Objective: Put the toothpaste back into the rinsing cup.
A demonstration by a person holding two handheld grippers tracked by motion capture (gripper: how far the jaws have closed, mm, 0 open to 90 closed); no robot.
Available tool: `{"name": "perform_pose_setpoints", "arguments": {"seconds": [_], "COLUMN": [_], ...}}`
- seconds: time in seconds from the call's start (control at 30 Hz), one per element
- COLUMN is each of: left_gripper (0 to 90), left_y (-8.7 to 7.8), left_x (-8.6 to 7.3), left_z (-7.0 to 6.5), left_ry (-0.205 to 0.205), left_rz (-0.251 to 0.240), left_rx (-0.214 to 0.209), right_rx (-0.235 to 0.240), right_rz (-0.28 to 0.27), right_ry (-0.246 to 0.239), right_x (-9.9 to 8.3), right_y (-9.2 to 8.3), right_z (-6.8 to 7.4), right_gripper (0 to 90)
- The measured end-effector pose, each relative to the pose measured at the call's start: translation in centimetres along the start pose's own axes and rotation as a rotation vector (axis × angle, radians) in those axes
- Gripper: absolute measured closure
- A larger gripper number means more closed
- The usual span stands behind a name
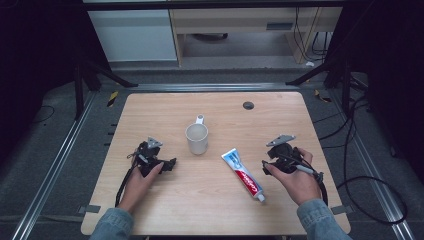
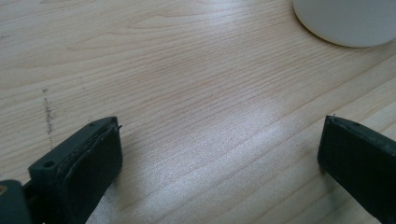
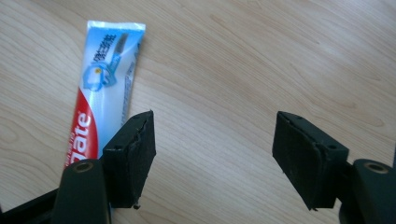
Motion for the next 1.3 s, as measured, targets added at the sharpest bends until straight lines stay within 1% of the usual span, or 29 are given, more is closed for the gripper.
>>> {"name": "perform_pose_setpoints", "arguments": {"seconds": [0.03,0.1,0.17,0.23,0.27,0.43,0.53,0.63,0.93,1.13,1.3], "left_gripper": [0.0,0.0,0.0,0.0,0.0,0.0,0.0,0.0,0.0,0.0,0.0], "left_y": [0.0,0.1,0.1,0.1,0.1,0.1,0.1,0.1,0.1,0.1,0.2], "left_x": [0.0,0.1,0.1,0.1,0.1,0.1,0.1,0.1,0.1,0.1,0.1], "left_z": [0.0,0.0,0.0,0.0,0.0,0.0,0.0,0.0,0.0,0.0,0.0], "left_ry": [0.0,0.0,0.001,0.0,0.001,0.0,-0.001,-0.001,-0.004,-0.004,-0.008], "left_rz": [0.0,0.001,0.001,0.001,0.001,0.001,0.001,0.001,-0.002,-0.002,-0.006], "left_rx": [0.001,-0.001,0.0,0.0,0.0,0.0,0.0,0.0,0.001,0.001,0.001], "right_rx": [0.006,0.028,0.044,0.07,0.075,0.085,0.084,0.097,0.129,0.134,0.149], "right_rz": [0.002,0.023,0.038,0.048,0.052,0.072,0.075,0.081,0.111,0.119,0.137], "right_ry": [0.003,0.006,0.001,0.007,0.003,-0.009,-0.017,-0.02,-0.026,-0.023,-0.042], "right_x": [0.2,0.4,0.7,1.1,1.3,2.0,2.3,2.4,3.2,3.8,4.3], "right_y": [0.0,0.1,0.3,0.4,0.5,0.8,0.9,1.0,1.7,2.5,2.8], "right_z": [0.1,0.5,0.8,1.3,1.5,2.4,2.7,3.1,4.3,5.2,6.0], "right_gripper": [30.9,29.5,28.2,28.0,27.4,26.7,26.8,27.6,33.8,37.4,39.6]}}
Point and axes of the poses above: each handheld gripper's, and its own axes: y roughly forward along the jaws, x roughly out of its top, z roughly to its left, the point moved 3 cm from there along y, roughly forward along the jaws, and after that the axes turned 10 degrees about y, right-handed, at the moved point
